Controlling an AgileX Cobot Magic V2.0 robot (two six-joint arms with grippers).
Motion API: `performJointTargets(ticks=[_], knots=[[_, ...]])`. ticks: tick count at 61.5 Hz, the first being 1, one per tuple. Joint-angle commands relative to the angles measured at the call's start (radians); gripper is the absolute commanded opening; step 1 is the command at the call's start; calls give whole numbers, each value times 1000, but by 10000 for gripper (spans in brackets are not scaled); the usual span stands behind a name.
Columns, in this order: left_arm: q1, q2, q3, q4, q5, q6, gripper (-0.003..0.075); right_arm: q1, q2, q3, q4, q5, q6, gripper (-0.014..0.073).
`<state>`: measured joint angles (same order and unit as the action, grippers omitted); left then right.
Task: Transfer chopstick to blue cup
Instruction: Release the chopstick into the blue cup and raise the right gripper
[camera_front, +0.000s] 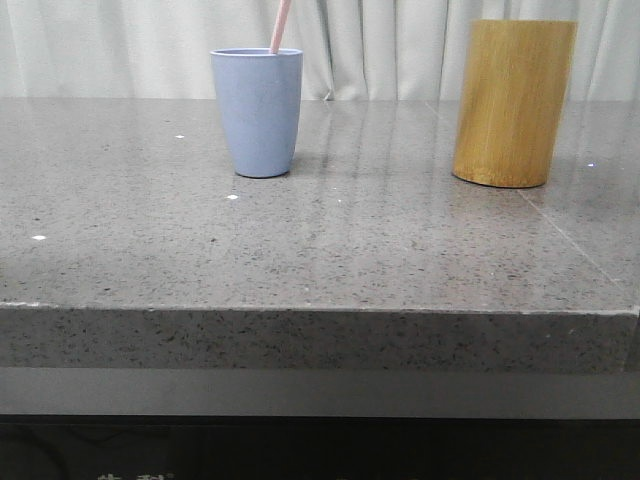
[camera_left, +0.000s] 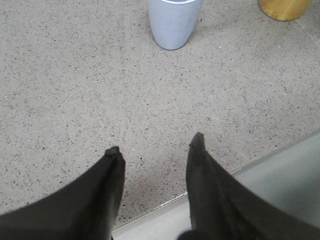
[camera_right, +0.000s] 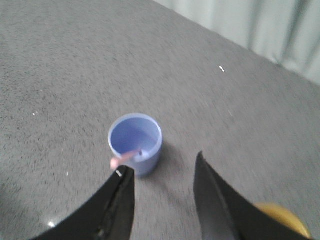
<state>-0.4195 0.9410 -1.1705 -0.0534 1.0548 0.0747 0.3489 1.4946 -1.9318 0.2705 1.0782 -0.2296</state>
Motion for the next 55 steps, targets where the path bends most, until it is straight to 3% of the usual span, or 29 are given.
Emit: performJointTargets(ticks=[1, 16, 34, 55], knots=[[-9, -5, -27, -6, -60, -10, 303, -48, -118, 32, -18, -2, 43, 320], [-9, -5, -27, -6, -60, -10, 303, -163, -371, 390, -19, -118, 52, 320], [-9, -5, -27, -6, -60, -10, 303, -172, -631, 784, -20, -267, 45, 320], [-9, -5, -27, -6, -62, -10, 296, -172, -776, 930, -20, -294, 43, 304]])
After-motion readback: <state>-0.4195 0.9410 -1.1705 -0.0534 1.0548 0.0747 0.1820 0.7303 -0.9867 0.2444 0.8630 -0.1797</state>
